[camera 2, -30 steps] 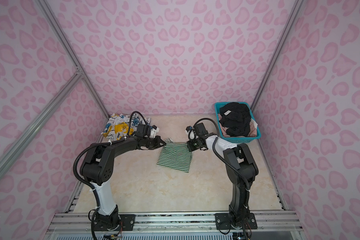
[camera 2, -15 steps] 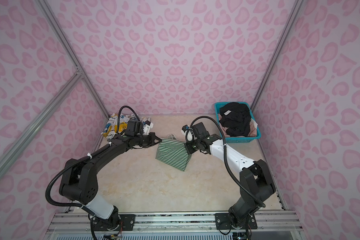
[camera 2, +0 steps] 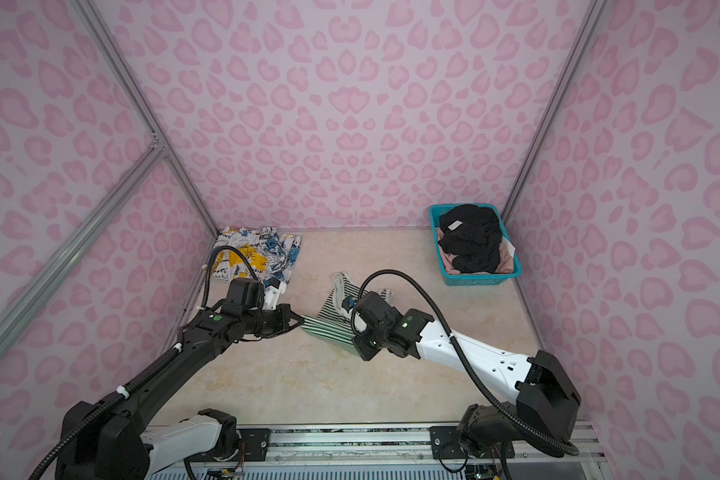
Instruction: Fold and stack the mixed laundry pile
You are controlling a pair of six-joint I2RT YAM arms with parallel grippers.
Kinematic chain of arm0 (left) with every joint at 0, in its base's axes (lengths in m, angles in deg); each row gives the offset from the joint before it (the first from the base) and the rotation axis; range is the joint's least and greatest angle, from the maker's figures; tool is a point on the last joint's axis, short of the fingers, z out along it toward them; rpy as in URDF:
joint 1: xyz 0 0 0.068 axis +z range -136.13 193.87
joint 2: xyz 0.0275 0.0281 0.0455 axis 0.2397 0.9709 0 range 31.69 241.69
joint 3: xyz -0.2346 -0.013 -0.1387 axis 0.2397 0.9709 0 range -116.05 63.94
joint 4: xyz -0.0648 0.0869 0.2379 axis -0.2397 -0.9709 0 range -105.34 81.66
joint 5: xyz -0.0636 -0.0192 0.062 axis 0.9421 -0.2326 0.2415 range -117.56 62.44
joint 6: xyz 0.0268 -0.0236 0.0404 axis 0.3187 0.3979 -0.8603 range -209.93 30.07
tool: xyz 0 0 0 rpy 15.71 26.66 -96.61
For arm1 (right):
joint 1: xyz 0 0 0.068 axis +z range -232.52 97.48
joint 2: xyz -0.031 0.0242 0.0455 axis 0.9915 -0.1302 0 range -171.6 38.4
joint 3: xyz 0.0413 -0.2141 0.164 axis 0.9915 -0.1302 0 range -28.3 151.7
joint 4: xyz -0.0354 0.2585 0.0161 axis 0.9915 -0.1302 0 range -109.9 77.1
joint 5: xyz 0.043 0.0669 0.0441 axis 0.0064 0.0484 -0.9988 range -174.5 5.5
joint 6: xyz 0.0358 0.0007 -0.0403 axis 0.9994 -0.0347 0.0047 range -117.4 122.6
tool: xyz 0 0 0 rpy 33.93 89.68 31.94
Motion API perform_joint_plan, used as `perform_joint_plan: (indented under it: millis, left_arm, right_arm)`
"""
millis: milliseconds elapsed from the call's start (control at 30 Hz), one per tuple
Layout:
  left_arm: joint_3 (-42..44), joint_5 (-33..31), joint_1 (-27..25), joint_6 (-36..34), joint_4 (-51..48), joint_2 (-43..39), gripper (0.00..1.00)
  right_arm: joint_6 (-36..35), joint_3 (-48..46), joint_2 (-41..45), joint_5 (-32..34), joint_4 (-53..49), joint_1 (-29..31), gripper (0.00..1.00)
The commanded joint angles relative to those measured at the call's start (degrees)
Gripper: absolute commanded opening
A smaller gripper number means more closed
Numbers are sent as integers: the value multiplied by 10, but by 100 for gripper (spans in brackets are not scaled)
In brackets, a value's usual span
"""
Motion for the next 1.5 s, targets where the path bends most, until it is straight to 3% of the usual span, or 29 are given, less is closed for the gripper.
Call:
perform_joint_plan:
  millis: [0, 233, 467, 700, 900, 1100, 1200, 1367, 1467]
  left_arm:
    - [15, -38, 0, 24, -2, -24, 2]
    - [-13, -46, 0, 16, -1, -21, 2]
    - [-118, -44, 0, -3, 13, 133, 2]
    - [-275, -33, 1, -4, -11, 312, 2]
    - [-366, -9, 6, 13, 4, 413, 2]
    - [-449, 34, 11, 23, 17, 497, 3]
    - [-469, 47, 14, 44, 55, 523, 16]
    - [-451, 40, 29, 119, 177, 526, 48]
    - [-432, 28, 38, 123, 203, 508, 63]
  right_arm:
    - [50, -20, 9, 44, -14, 21, 0]
    - [53, -26, 16, 73, 16, 15, 0]
    - [32, 1, -38, -4, 39, -82, 0]
    - [11, 26, -112, -110, 72, -186, 0]
    - [5, 79, -176, -171, 77, -234, 0]
    - [32, 114, -230, -186, 85, -268, 4]
    - [58, 123, -249, -166, 86, -283, 17]
    - [101, 137, -276, -82, 61, -307, 24]
    - [90, 150, -276, -60, 38, -305, 28]
